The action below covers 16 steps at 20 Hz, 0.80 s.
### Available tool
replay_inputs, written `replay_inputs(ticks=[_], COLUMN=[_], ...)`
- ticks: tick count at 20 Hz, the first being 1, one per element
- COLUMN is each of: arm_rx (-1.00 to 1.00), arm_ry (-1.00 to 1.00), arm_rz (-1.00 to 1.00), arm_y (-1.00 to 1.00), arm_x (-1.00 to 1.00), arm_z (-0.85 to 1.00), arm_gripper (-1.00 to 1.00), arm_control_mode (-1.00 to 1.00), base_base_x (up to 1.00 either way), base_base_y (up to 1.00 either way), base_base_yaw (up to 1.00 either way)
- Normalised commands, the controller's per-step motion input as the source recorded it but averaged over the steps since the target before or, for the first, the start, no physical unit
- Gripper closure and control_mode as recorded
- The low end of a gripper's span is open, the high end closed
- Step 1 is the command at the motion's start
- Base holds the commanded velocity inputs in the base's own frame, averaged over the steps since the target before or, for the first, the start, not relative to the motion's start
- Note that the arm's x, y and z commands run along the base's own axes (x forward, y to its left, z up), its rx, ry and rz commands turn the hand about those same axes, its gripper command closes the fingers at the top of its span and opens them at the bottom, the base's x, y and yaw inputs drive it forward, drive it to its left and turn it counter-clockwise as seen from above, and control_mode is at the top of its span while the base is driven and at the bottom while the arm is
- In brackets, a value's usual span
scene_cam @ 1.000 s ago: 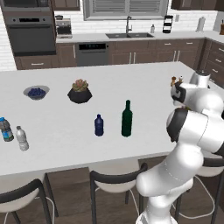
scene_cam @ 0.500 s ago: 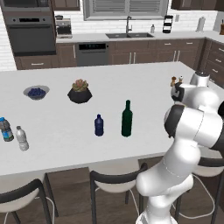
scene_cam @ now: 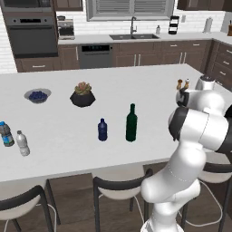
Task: Move the plastic bottles in the middle to the plastics group, and the glass bottles in the middle to the glass group.
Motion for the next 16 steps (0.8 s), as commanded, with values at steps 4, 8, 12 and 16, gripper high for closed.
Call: replay_inputs(ticks=[4, 8, 12, 16], arm_rx=[0.0, 0.0, 0.0, 0.0], arm_ry=[-0.01, -0.05, -0.07, -0.06], arm_rz=[-0.02, -0.01, -0.01, 0.0], arm_y=[-0.01, -0.02, 0.0, -0.02], arm_x=[0.0, 0.0, 0.0, 0.0], arm_z=[-0.5, -0.42, -0.24, 0.02], arm_gripper=[1.0, 1.0, 1.0, 1.0], arm_control_mode=[-1.0, -1.0, -1.0, -1.0], base_base_x=[0.0, 0.0, 0.0, 0.0], base_base_y=[0.0, 0.0, 0.0, 0.0], base_base_yaw=[0.0, 0.0, 0.0, 0.0])
